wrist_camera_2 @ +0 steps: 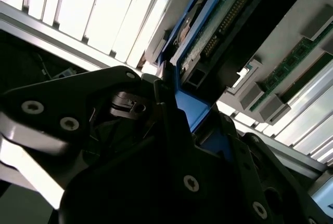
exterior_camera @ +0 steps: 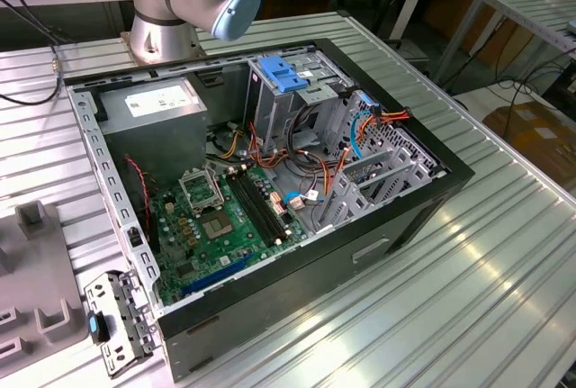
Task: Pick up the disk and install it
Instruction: 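Pick up the disk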
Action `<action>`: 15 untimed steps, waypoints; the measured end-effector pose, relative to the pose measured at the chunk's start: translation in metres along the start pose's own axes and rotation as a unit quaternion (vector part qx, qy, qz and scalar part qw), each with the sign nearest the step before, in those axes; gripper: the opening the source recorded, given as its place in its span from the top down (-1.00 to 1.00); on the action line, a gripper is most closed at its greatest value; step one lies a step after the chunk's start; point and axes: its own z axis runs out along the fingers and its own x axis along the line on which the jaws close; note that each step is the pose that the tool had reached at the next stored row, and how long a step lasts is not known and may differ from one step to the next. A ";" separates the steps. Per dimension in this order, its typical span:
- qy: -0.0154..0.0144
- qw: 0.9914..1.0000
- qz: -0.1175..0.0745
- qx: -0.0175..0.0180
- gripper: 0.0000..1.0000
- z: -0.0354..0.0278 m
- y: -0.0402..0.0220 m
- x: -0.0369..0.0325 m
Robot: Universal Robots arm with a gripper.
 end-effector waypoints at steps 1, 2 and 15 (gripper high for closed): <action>0.000 1.000 0.000 0.000 0.25 -0.0012 0.0000 -0.0001; 0.000 1.000 0.000 0.000 0.25 -0.0025 0.0000 -0.0001; 0.006 1.000 0.000 0.000 0.25 -0.0359 0.0003 -0.0013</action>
